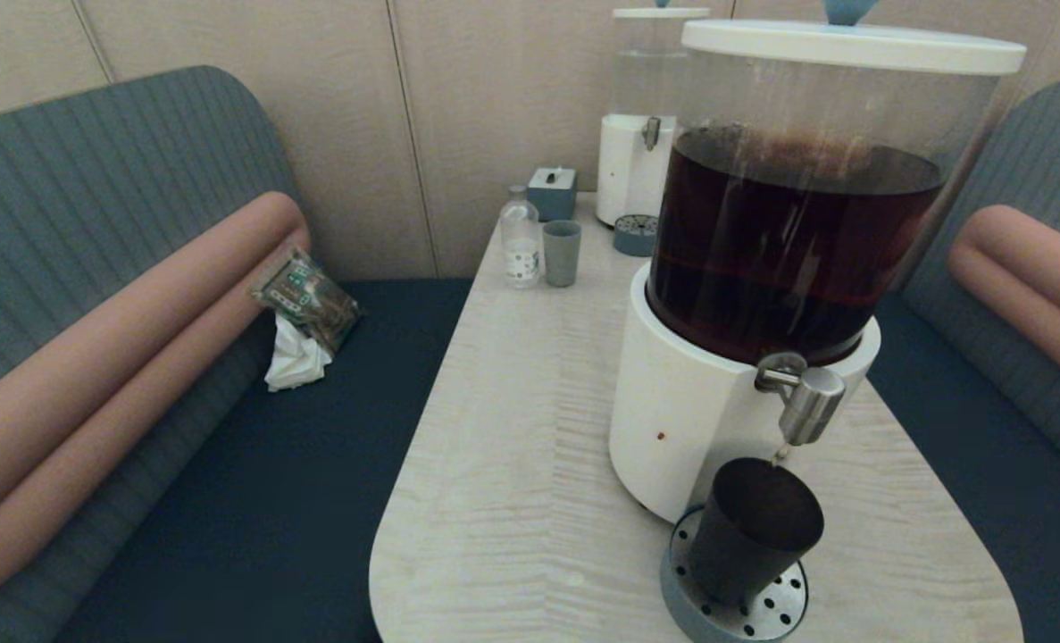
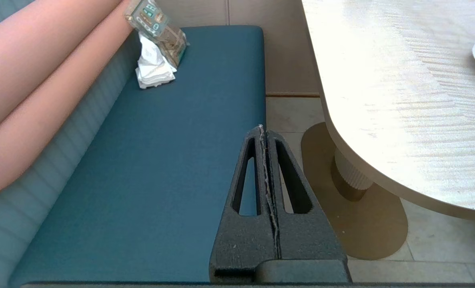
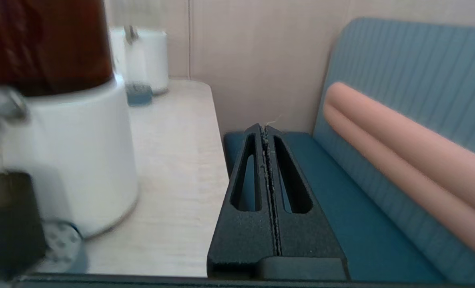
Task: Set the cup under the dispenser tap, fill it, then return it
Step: Turn off the faucet
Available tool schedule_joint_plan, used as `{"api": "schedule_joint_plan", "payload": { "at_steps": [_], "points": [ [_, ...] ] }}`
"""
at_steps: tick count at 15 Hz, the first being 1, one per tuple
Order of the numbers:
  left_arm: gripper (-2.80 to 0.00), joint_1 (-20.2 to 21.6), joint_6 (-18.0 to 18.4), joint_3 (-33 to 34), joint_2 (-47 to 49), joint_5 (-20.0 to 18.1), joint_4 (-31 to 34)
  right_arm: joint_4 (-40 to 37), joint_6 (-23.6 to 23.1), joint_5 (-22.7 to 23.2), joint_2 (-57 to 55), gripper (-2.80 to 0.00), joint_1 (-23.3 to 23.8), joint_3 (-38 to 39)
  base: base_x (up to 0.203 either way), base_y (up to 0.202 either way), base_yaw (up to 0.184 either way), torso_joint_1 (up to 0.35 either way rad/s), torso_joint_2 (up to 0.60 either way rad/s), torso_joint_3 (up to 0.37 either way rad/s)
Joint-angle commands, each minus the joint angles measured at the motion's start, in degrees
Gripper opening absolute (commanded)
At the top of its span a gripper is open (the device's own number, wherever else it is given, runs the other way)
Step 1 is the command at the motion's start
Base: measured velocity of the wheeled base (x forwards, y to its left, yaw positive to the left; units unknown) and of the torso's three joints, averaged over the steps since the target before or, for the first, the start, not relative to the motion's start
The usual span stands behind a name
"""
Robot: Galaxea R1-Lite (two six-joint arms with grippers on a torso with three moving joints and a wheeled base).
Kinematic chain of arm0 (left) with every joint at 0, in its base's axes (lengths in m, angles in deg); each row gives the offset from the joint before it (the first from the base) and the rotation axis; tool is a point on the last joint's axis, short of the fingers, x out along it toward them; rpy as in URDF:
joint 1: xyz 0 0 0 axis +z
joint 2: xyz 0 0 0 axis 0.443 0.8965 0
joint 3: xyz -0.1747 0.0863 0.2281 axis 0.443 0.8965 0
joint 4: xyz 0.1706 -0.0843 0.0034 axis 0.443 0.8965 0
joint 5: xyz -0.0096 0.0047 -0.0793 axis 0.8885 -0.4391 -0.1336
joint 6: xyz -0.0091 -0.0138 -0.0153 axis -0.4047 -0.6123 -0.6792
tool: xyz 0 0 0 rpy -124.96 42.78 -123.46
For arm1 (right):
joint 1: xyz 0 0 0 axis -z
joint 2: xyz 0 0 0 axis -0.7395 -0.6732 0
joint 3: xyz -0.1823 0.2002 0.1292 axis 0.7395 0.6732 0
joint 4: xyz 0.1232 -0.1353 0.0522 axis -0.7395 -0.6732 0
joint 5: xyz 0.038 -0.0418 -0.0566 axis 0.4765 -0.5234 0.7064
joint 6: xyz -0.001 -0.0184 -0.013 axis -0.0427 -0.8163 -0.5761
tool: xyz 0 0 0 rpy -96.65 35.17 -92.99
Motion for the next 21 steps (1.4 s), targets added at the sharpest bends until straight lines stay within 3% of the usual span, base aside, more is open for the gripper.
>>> {"api": "schedule_joint_plan", "payload": {
  "at_steps": [1, 5, 7, 17, 21],
  "points": [
    [-2.8, 0.0, 0.0, 0.0, 0.1, 0.0, 0.0, 2.5, -0.5, -0.1, 0.6, -2.8, 0.0, 6.5, 0.0, 0.0, 0.0, 0.0, 0.0, 0.0],
    [-2.8, 0.0, 0.0, 0.0, 0.1, 0.0, 0.0, 12.8, -2.5, -0.1, 0.6, -2.8, 0.0, 18.8, 0.0, 0.0, 0.0, 0.0, 0.0, 0.0],
    [-2.8, 0.0, 0.0, 0.0, 0.1, 0.0, 0.0, 9.7, -2.5, 0.2, 0.6, -2.8, 0.0, 18.6, 0.0, 0.0, 0.0, 0.0, 0.0, 0.0],
    [-2.8, 0.0, 0.0, 0.0, 0.1, 0.0, 0.0, 4.4, -2.5, 13.4, 0.5, -2.8, 0.0, 18.5, 0.0, 0.0, 0.0, 0.0, 0.0, 0.0],
    [-2.8, 0.0, 0.0, 0.0, 0.1, 0.0, 0.0, 3.3, -2.7, 14.7, 0.4, -2.8, 0.0, 18.4, 0.0, 0.0, 0.0, 0.0, 0.0, 0.0]
  ]
}}
